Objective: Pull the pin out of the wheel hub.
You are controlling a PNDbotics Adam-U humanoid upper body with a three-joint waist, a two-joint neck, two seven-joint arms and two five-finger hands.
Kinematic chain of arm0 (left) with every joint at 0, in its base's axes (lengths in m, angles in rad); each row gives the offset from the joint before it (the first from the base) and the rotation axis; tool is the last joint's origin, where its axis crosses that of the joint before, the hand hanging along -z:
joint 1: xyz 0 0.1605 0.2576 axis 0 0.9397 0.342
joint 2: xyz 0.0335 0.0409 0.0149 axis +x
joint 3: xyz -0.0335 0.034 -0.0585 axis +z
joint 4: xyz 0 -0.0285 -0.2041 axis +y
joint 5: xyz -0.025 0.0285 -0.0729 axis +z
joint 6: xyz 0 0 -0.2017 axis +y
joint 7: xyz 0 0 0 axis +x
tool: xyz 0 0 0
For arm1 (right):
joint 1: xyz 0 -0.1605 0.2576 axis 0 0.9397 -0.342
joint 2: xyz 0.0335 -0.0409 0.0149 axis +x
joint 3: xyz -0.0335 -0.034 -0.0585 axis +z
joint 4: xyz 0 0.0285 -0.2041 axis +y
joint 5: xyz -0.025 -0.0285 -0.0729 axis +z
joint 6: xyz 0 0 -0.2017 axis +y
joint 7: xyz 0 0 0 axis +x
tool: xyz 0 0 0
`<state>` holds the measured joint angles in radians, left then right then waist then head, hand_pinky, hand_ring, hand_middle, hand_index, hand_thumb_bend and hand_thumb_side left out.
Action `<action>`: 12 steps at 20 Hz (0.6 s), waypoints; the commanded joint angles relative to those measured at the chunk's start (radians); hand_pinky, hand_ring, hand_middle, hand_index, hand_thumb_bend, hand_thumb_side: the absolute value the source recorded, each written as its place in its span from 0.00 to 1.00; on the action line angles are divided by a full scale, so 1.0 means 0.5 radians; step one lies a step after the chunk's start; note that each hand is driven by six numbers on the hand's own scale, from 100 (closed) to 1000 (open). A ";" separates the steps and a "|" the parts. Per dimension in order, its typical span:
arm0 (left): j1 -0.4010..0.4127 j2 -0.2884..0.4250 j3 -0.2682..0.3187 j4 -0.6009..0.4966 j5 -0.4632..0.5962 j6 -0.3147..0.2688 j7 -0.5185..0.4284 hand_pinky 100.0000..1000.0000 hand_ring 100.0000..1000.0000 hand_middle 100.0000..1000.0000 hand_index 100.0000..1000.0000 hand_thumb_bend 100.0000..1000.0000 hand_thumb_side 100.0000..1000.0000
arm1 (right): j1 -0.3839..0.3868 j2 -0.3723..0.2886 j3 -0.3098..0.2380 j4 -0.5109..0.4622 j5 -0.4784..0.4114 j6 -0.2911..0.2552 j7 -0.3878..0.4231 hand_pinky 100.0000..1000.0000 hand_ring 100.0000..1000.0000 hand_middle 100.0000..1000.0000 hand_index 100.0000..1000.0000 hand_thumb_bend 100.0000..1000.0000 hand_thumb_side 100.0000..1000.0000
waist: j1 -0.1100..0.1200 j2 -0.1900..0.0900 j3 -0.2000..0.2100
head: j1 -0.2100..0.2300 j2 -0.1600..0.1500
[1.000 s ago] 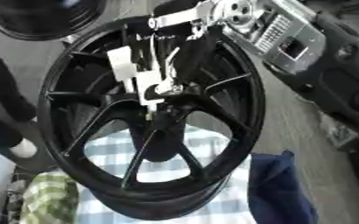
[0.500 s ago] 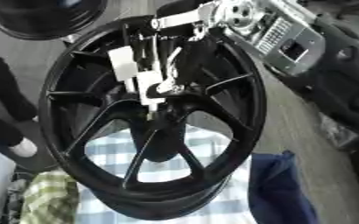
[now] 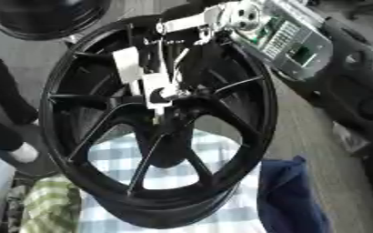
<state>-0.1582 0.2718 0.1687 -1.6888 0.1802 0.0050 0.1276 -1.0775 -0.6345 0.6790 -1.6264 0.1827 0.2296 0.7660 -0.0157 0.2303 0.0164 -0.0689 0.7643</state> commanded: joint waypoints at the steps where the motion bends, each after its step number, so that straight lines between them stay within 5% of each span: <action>1: -0.016 0.021 -0.002 -0.041 -0.002 -0.002 -0.010 0.73 0.69 0.67 0.65 0.01 0.81 | -0.019 -0.010 -0.020 0.011 0.025 -0.005 0.008 0.73 0.60 0.59 0.75 0.33 0.28 | 0.002 -0.026 0.004 | -0.006 0.011; 12: -0.014 0.016 -0.005 -0.044 -0.004 -0.002 -0.022 0.73 0.70 0.68 0.65 0.00 0.81 | 0.009 0.016 -0.015 0.049 0.054 -0.027 0.031 0.73 0.60 0.59 0.75 0.33 0.27 | -0.005 -0.025 0.004 | -0.011 0.011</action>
<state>-0.1582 0.2711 0.1674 -1.6894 0.1802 0.0050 0.1200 -1.0583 -0.6188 0.6809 -1.6004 0.2037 0.2185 0.7779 -0.0197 0.2305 0.0190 -0.0727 0.7643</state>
